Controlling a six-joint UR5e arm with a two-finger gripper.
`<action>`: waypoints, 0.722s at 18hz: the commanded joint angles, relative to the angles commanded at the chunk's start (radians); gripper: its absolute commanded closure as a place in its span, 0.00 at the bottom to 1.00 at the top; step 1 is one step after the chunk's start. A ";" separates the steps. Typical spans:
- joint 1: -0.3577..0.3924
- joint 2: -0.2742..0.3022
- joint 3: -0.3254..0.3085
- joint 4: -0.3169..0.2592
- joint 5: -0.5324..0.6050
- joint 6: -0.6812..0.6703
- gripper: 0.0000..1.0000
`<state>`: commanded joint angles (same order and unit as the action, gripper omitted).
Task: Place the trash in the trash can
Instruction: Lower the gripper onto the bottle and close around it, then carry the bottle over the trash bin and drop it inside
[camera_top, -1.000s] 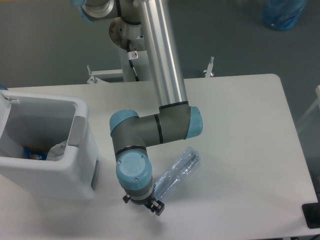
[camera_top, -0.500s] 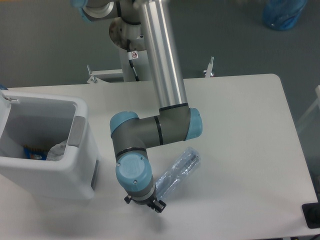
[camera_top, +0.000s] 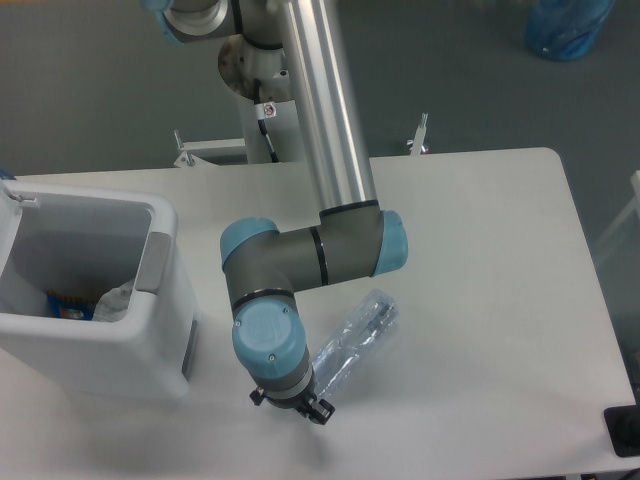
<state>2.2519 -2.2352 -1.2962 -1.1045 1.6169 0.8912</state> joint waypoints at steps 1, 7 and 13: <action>0.002 0.011 0.002 0.002 -0.015 0.000 0.94; 0.049 0.092 0.035 0.006 -0.185 -0.003 0.93; 0.121 0.189 0.046 0.011 -0.454 -0.054 0.89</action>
<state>2.3729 -2.0464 -1.2502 -1.0937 1.1633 0.8377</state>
